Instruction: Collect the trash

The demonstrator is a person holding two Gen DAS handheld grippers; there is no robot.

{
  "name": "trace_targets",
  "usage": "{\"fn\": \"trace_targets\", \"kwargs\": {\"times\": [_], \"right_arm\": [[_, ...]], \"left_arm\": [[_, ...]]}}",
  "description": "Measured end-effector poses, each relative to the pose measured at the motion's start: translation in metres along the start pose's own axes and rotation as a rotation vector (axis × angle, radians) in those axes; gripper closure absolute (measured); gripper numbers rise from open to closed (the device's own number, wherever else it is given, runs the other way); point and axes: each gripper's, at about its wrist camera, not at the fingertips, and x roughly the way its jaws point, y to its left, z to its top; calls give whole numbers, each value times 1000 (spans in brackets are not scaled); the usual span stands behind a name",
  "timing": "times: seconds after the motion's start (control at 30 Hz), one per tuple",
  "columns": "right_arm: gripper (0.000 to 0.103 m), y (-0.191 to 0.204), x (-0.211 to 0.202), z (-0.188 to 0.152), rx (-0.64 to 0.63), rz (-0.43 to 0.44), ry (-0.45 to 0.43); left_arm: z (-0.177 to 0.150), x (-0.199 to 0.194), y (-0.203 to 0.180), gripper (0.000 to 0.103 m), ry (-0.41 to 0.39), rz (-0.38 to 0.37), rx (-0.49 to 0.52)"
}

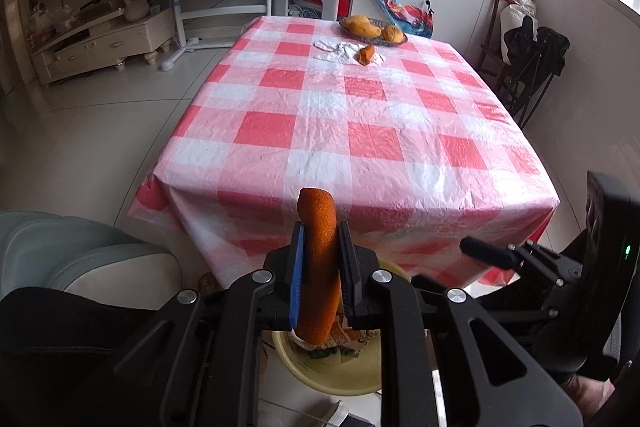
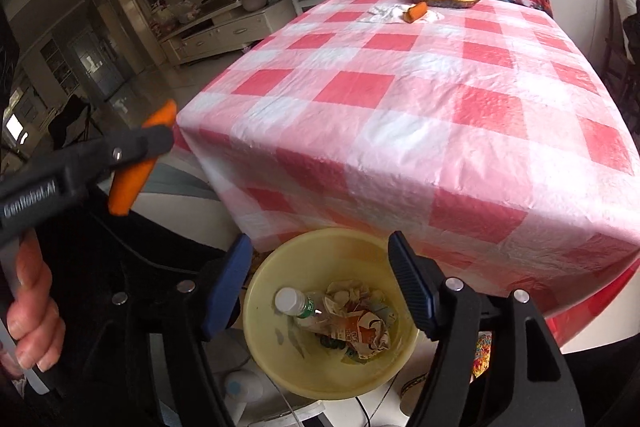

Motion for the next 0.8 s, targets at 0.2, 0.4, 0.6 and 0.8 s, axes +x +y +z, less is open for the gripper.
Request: {"fn": "trace_targets", "kwargs": {"times": [0.2,0.4,0.6,0.8], "right_arm": [[19,-13,-14,5,66,-64,-86],[15,-25,-21,9,105,-124,-136],[13,-38,-27,8,147,-148,-154],[13,-52,-26,5,203,-148,-137]], "left_arm": [[-1,-9,-4,37,-53,25,3],[7,-17,2,19,-137,88,-45],[13,-8,-1,17,-139,116,-43],[16,-1,-8,16,-133,133,-18]]}}
